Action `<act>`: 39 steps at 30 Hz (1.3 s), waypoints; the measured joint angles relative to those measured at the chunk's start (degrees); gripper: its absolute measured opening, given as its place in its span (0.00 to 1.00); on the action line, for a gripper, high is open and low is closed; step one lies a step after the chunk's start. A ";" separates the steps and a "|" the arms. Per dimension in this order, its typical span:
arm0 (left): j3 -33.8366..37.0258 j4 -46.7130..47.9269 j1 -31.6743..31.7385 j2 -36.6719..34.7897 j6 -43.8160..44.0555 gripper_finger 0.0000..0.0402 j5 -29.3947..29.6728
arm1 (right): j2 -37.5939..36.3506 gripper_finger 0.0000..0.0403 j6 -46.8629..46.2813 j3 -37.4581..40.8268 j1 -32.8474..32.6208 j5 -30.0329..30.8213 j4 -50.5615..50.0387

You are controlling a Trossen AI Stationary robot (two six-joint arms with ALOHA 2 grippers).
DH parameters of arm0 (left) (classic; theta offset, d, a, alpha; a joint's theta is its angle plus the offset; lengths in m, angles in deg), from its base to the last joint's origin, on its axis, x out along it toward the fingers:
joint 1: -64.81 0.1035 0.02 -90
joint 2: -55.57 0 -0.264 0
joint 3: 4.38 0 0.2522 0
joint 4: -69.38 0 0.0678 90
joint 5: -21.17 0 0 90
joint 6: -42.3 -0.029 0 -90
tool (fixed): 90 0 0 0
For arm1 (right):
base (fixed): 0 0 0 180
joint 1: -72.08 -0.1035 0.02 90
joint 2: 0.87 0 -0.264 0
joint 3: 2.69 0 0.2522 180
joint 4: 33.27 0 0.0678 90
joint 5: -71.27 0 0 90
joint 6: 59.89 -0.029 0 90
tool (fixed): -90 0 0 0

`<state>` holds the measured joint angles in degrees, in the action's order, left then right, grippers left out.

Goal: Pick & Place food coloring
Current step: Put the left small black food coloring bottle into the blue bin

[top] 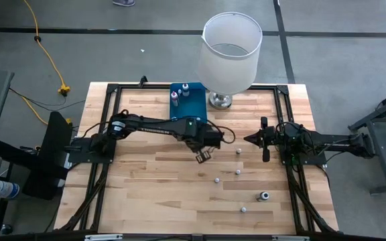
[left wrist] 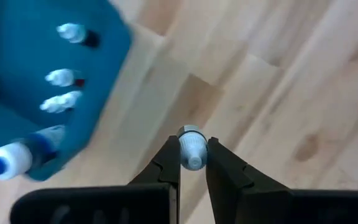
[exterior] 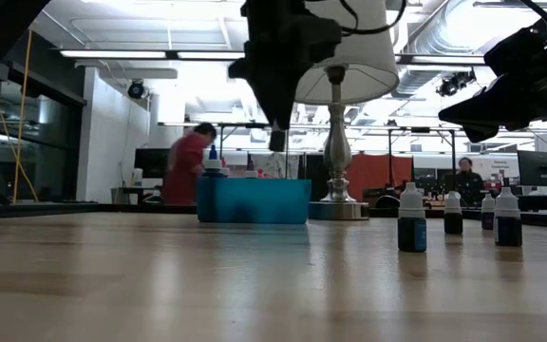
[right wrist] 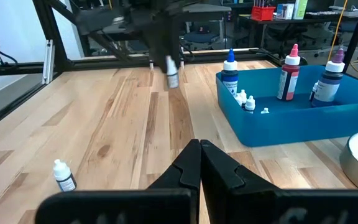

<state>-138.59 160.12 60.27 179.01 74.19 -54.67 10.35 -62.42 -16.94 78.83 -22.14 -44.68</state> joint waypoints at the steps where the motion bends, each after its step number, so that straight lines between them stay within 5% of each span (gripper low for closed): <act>1: 0.04 0.98 0.30 -0.38 0.21 0.09 0.43 | 0.00 0.00 0.00 0.00 0.00 0.01 0.00; 10: 0.15 7.78 4.49 -2.74 0.84 0.09 6.59 | 0.07 0.00 0.00 0.01 0.01 0.02 -0.11; 19: 6.03 7.26 7.20 -8.95 -9.87 0.09 13.65 | 0.04 0.00 0.02 0.01 -0.01 0.01 -0.11; 28: 29.39 -17.04 10.07 -19.20 -25.57 0.09 7.27 | 0.01 0.00 0.01 0.01 0.01 0.00 -0.02; 39: 32.24 -30.41 15.23 -19.08 -43.91 0.09 0.90 | 0.02 0.00 0.02 0.00 0.00 0.00 -0.02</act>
<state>-106.35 129.71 75.50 159.94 30.28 -53.77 10.38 -62.40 -16.94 78.83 -22.14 -44.70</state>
